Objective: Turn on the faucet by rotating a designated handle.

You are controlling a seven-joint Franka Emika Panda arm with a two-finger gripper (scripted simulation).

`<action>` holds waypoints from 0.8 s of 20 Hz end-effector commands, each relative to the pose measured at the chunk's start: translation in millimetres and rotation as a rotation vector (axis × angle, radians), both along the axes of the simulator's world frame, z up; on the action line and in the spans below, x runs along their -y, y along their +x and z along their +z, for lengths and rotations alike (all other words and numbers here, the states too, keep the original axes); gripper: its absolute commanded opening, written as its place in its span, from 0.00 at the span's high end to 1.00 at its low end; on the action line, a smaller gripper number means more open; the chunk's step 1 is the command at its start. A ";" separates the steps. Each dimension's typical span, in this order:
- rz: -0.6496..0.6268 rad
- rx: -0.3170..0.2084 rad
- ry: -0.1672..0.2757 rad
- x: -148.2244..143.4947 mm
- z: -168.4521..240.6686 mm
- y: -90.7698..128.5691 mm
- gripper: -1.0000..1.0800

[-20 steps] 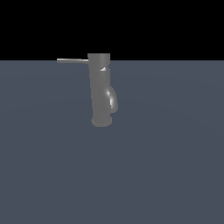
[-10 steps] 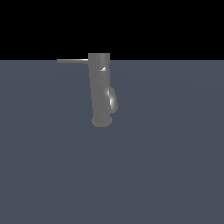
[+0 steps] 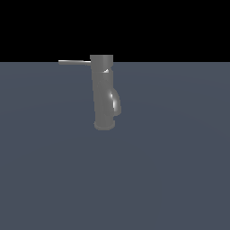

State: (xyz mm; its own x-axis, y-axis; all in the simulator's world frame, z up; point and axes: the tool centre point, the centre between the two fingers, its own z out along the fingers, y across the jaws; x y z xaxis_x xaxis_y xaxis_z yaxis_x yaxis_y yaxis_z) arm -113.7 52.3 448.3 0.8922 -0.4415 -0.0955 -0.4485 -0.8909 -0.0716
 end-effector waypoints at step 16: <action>-0.427 -0.047 -0.023 -52.7 -62.0 106.4 1.00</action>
